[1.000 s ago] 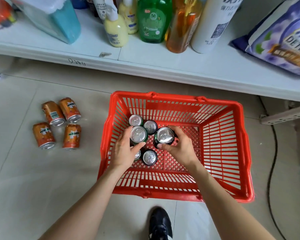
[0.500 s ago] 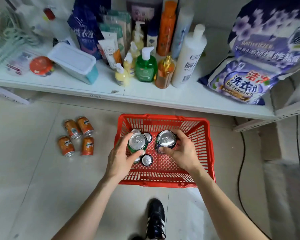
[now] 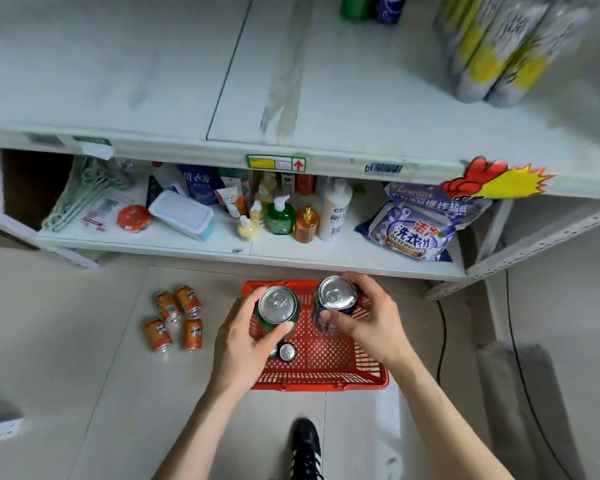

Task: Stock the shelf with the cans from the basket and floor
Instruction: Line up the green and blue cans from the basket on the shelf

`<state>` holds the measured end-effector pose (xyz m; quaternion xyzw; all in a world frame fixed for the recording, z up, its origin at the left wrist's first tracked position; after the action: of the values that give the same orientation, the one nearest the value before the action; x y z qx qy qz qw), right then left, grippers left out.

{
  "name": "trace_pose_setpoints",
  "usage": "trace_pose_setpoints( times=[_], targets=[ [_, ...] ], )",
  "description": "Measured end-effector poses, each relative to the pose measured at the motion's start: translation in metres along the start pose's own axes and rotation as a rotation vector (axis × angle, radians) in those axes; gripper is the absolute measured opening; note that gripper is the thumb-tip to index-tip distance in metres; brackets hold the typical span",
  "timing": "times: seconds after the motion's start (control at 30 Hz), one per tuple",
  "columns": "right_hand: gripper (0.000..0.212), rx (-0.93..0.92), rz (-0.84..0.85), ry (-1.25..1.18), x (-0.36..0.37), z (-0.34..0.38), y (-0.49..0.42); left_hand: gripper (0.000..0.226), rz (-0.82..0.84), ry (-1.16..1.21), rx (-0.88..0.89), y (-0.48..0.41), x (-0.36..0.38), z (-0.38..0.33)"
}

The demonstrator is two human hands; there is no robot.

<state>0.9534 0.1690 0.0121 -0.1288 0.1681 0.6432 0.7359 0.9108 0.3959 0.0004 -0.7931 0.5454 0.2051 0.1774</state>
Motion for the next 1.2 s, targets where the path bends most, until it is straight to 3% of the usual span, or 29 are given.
trace_pose_setpoints(
  times=[0.33,0.57,1.2],
  targets=[
    [0.048,-0.068,-0.105,-0.100,-0.087,0.133,0.011,0.056,0.020,0.058,0.094,-0.015,-0.069,-0.142],
    [0.049,-0.105,-0.165,-0.132,-0.119,0.185,-0.002,0.064,0.047,0.115,0.151,-0.042,-0.093,-0.209],
    [0.040,-0.121,-0.338,-0.216,-0.117,0.205,-0.152,0.054,-0.049,0.128,0.200,-0.194,-0.037,-0.256]
  ],
)
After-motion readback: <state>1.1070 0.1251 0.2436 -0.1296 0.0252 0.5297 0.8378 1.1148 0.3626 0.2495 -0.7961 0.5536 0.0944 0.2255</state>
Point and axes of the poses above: each hand's wrist, its own y-axis away from the middle knuckle, its own x-axis out of the palm, z = x × y, the point moved 8 cm from there along -y, towards the middle knuckle, and after that the axes turned 13 degrees about -z, right-handed, at the moved point
